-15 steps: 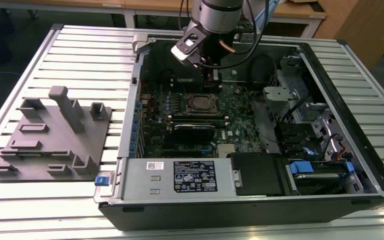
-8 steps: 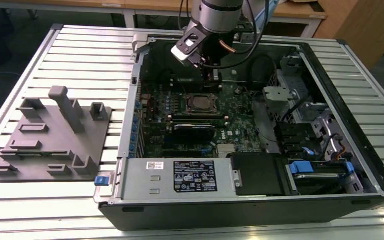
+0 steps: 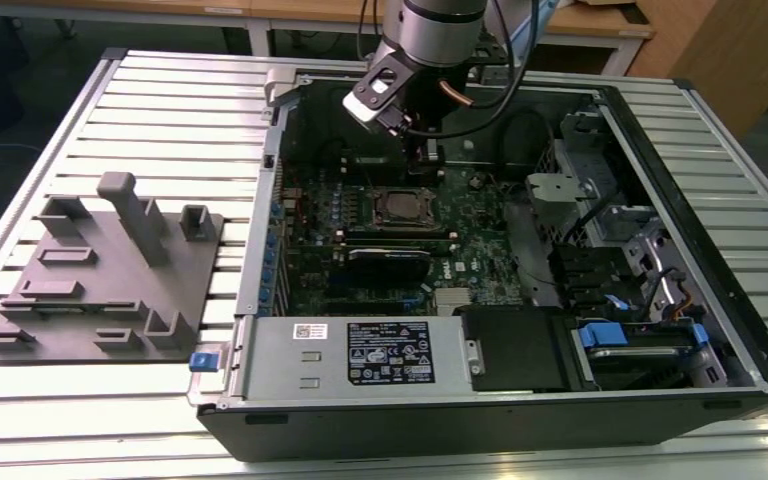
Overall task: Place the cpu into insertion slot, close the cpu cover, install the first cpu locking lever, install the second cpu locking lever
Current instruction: 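Install the first cpu locking lever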
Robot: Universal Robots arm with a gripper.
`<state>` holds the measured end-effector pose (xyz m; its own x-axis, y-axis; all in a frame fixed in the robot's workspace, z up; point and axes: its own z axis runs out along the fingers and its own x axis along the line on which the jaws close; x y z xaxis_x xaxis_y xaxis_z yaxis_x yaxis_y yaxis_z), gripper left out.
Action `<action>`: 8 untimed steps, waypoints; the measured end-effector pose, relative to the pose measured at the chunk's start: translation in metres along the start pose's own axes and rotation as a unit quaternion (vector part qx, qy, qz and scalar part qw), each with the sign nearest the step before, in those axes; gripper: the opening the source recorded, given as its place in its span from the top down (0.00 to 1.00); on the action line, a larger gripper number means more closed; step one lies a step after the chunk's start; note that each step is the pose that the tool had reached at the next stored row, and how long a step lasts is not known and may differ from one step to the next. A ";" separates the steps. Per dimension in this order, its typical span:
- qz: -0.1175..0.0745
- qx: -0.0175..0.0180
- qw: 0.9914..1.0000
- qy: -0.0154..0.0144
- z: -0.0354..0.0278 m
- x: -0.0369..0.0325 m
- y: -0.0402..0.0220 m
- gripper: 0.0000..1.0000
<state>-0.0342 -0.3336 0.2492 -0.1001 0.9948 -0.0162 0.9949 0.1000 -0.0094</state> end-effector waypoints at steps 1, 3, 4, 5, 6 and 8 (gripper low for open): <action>-0.001 0.000 1.000 0.000 0.0000 0.0000 0.0000 0.90; -0.002 0.000 1.000 0.000 0.0000 0.0000 0.0000 0.90; -0.003 0.000 1.000 0.000 0.0000 0.0000 0.0000 0.90; -0.004 0.000 1.000 0.000 0.0000 0.0000 0.0000 0.90; -0.004 0.000 1.000 0.000 0.0000 0.0000 0.0000 0.90; -0.006 0.000 1.000 0.000 0.0000 0.0000 0.0000 0.90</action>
<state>-0.0342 -0.3336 0.2492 -0.1113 0.9937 -0.0161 0.9938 0.1111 -0.0095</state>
